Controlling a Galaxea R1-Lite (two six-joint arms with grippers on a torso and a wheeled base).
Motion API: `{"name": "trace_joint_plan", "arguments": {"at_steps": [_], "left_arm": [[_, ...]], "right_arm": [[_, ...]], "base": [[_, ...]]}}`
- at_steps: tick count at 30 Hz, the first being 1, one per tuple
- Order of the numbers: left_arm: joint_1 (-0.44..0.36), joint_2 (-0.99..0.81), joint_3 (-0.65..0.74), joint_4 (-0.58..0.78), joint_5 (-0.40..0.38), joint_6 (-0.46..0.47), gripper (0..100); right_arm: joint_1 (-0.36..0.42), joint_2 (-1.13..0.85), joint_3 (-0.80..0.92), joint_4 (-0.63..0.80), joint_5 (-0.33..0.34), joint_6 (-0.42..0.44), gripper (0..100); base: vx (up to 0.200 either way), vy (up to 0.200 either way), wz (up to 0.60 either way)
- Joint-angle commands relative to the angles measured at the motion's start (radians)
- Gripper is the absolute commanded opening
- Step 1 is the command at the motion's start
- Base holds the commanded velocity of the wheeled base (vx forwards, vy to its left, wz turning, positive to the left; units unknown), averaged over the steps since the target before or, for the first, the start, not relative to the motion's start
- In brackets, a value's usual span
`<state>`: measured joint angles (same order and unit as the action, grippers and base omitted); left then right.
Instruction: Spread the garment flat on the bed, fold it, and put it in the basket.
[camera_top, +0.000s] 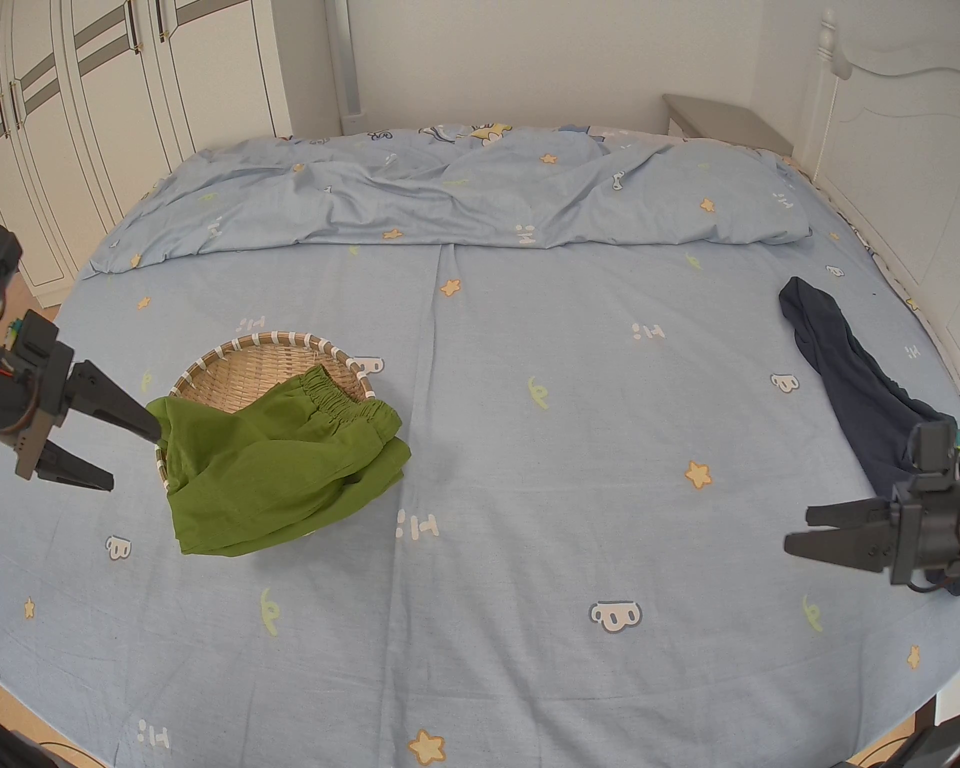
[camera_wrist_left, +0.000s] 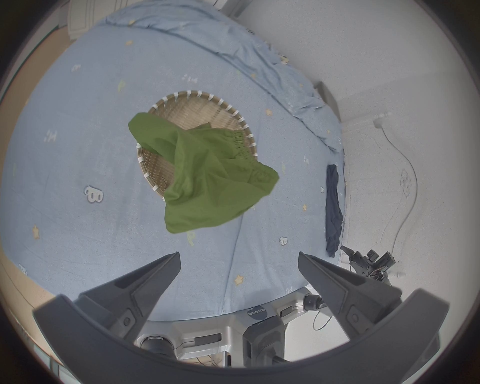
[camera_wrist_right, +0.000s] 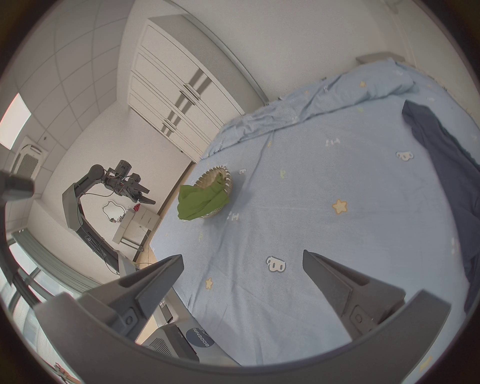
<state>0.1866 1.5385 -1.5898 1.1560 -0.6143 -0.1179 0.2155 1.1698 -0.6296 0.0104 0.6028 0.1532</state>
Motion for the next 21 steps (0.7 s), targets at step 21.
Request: {"name": "trace_joint_plan", "arguments": {"at_steps": [21], "left_arm": [[-0.081,-1.259,1.16,-0.579,0.011,0.01,100]], "right_arm": [[-0.044,-1.076,0.41,0.388,-0.046,0.032,100]], "base": [[0.0,0.0,0.0]]}}
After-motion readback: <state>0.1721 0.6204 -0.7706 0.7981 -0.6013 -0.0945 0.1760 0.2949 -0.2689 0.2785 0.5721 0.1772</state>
